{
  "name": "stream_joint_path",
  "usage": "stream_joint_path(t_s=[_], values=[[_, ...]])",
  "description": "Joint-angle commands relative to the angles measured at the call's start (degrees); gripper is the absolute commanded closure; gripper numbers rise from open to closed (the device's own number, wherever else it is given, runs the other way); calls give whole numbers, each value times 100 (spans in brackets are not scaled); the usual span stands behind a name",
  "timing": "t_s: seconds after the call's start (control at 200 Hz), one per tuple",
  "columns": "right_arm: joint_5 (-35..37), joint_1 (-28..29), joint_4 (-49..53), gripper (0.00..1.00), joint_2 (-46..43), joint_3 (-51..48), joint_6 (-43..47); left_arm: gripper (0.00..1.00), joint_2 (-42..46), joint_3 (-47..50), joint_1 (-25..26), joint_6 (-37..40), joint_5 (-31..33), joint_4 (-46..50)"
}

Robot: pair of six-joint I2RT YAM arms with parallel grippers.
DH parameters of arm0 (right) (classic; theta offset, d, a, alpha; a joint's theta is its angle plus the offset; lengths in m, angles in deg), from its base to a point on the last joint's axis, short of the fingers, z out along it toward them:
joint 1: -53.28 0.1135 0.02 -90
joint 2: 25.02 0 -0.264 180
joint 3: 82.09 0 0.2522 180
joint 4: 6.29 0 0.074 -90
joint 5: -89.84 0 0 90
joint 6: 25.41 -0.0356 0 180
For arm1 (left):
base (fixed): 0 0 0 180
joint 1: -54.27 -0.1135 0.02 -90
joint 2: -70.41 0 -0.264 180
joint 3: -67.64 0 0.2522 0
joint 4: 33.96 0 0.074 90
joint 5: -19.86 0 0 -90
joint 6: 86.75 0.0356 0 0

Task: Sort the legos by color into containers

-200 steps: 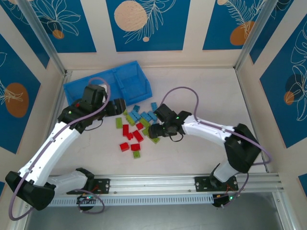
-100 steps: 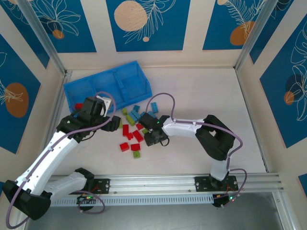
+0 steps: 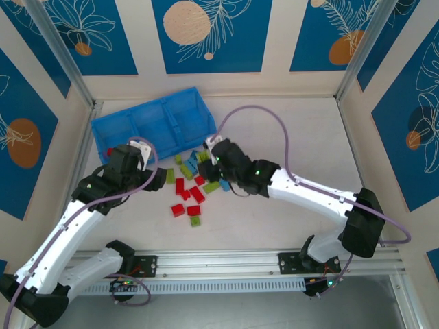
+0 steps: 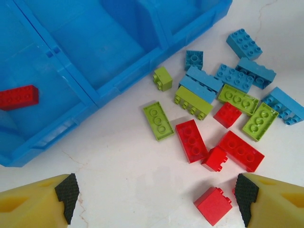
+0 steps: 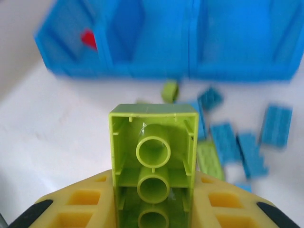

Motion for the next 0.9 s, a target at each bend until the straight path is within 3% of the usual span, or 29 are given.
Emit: stream_joint_path(t_s=[0.0, 0.12, 0.305, 0.47, 0.58, 0.715, 0.895], values=[[-293, -528, -765, 79, 1002, 854, 411, 12, 216, 132, -65, 34, 233, -104], [-482, -1096, -494, 80, 2550, 2424, 504, 11, 341, 287, -87, 108, 428, -121], [-638, -1468, 1023, 79, 4993, 5502, 602, 11, 254, 355, -99, 215, 449, -166], [-791, -1492, 1904, 67, 6125, 7266, 635, 12, 198, 355, -133, 225, 400, -188], [-748, -1491, 2235, 56, 6181, 7646, 571, 12, 203, 372, -162, 214, 407, -195], [-732, -1500, 2406, 50, 5699, 7472, 520, 11, 163, 356, -189, 200, 408, -174], [-880, -1448, 2646, 48, 4382, 6333, 543, 11, 187, 355, -198, 194, 330, -157]])
